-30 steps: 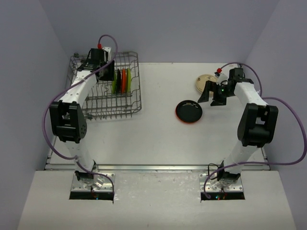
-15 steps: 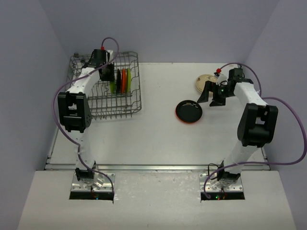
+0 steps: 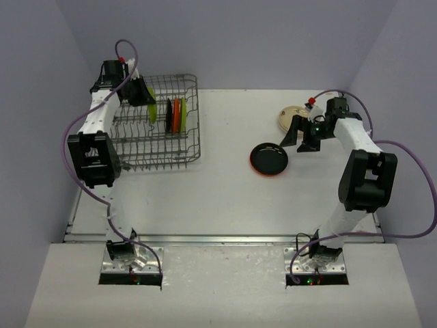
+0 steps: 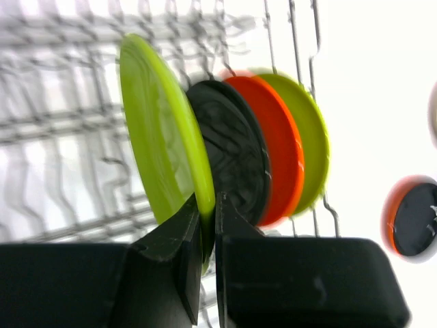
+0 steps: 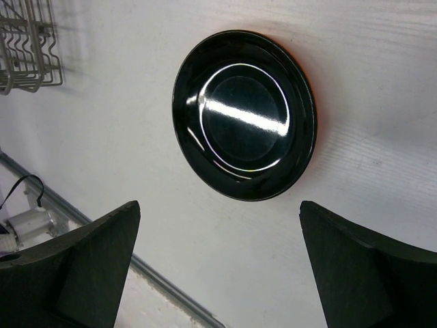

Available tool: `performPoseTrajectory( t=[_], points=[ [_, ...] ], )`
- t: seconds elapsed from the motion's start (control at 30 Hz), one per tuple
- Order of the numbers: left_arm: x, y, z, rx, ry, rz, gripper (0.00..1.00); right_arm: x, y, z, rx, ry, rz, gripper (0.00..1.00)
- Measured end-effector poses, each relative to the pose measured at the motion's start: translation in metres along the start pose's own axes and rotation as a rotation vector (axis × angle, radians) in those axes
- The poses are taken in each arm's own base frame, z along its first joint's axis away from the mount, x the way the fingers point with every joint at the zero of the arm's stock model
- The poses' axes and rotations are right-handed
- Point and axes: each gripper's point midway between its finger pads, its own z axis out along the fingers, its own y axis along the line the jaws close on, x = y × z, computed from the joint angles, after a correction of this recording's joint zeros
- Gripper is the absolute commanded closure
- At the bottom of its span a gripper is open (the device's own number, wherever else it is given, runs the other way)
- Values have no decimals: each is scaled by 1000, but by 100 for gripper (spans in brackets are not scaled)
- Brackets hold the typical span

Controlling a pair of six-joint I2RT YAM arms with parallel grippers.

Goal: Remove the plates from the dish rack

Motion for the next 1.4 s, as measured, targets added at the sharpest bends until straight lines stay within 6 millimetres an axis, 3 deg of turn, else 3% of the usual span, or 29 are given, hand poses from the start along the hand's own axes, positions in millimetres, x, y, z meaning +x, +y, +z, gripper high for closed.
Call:
performPoseTrajectory(
  t=[0.2, 0.27, 0.33, 0.37, 0.47, 0.5, 0.53, 0.6, 0.7, 0.77, 0.83, 0.9, 1.0, 1.17, 1.33, 1.4],
  points=[
    [-67, -19, -57, 7, -188, 125, 100, -3, 13, -8, -37, -20, -2, 2],
    [-77, -37, -79, -13, -242, 265, 100, -4, 18, -11, -52, -27, 2, 3],
    [-73, -65, -97, -23, -265, 425, 100, -5, 25, -15, -71, -34, 3, 4],
    [-65, -84, -104, -23, -274, 518, 100, -6, 28, -17, -84, -37, 5, 5],
    [-18, -157, -116, 4, -321, 867, 100, -8, 43, -23, -136, -45, 15, 8],
    [7, -186, -117, 20, -371, 1028, 100, -9, 50, -25, -157, -48, 18, 9],
    [39, -200, -120, 25, -390, 1181, 100, -9, 56, -27, -178, -53, 15, 9],
    [127, -217, -122, 125, -333, 1463, 100, -9, 70, -30, -214, -53, 10, 10],
    [192, -199, -113, 132, -268, 1743, 100, -3, 97, -33, -263, -47, -36, 10],
    [219, -180, -110, 84, -246, 1925, 100, 7, 121, -27, -303, -34, -91, 10],
    [254, -168, -112, 97, -239, 2103, 100, 26, 147, -17, -349, 13, -139, 11],
    [284, -168, -117, 151, -264, 2262, 100, 49, 171, -4, -391, 83, -176, 11],
    [301, -178, -123, 195, -335, 2410, 100, 71, 192, 12, -424, 160, -202, 11],
    [295, -197, -133, 165, -463, 2504, 100, 88, 199, 33, -431, 234, -208, 23],
    [293, -209, -135, 157, -522, 2528, 100, 104, 206, 49, -434, 293, -229, 54],
    [293, -211, -135, 156, -528, 2530, 100, 110, 210, 51, -440, 310, -245, 78]
  ],
)
